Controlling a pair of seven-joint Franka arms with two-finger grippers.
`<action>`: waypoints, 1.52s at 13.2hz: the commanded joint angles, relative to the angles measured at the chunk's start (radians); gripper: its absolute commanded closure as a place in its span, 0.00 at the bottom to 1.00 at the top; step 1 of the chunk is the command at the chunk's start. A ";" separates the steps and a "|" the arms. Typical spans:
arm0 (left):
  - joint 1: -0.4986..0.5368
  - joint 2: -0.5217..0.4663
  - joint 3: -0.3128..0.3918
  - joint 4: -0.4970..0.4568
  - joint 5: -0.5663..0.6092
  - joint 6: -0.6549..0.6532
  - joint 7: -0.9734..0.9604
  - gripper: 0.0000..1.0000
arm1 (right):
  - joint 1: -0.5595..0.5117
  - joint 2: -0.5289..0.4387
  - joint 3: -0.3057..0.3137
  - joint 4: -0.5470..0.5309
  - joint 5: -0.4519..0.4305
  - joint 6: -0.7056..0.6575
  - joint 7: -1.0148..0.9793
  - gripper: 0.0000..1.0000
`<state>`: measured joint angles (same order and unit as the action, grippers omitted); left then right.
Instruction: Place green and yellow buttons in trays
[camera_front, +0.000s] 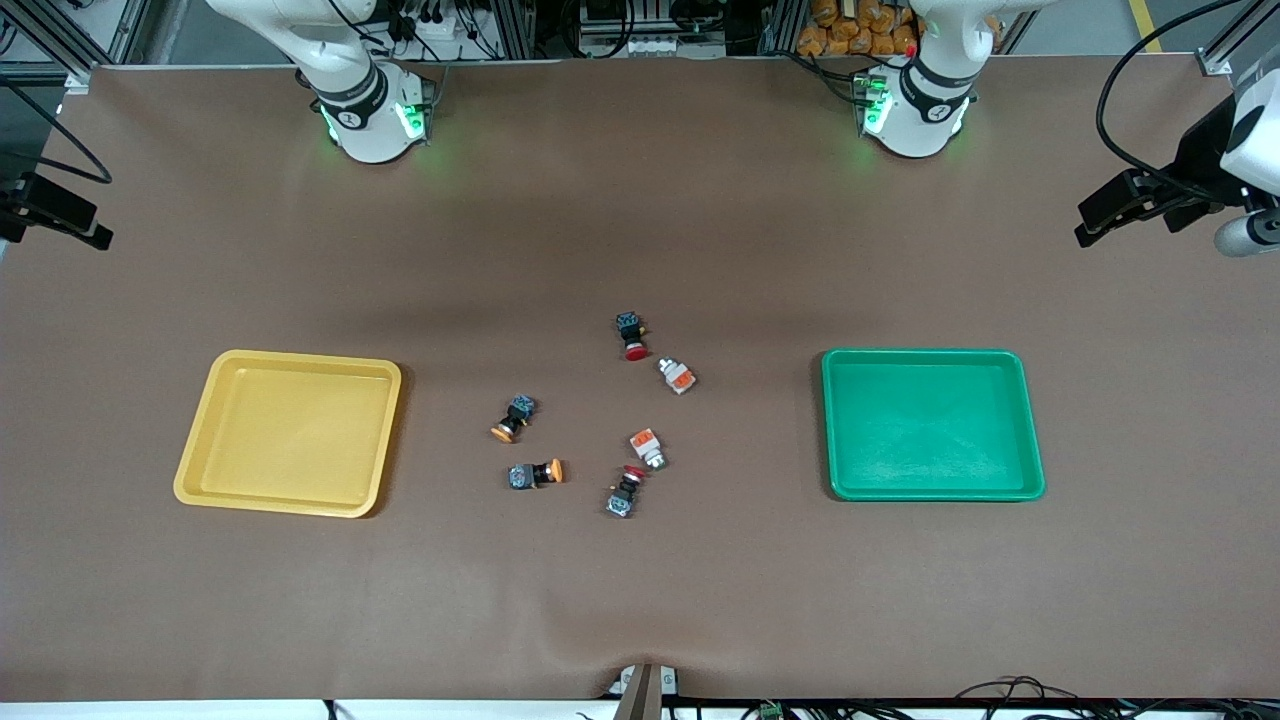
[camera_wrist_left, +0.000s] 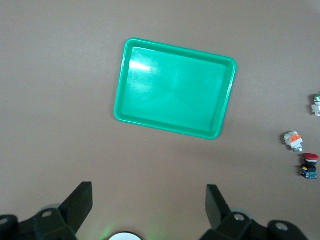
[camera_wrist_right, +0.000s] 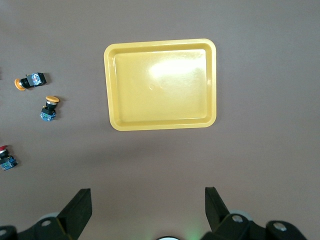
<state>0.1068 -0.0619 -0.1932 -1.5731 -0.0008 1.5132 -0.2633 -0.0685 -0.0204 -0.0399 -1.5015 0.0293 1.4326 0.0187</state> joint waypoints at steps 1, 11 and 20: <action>0.004 0.014 -0.008 0.030 0.039 -0.013 -0.001 0.00 | -0.031 -0.012 0.006 0.009 0.017 -0.017 -0.011 0.00; -0.002 0.060 -0.015 0.064 0.035 -0.022 -0.001 0.00 | -0.093 -0.016 0.006 0.003 0.017 -0.058 -0.025 0.00; -0.122 0.203 -0.023 0.064 0.022 0.065 -0.092 0.00 | -0.083 -0.019 0.009 -0.006 0.017 -0.178 -0.031 0.00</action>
<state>0.0278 0.0868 -0.2120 -1.5411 0.0160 1.5535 -0.2975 -0.1388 -0.0249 -0.0442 -1.5018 0.0294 1.2864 -0.0031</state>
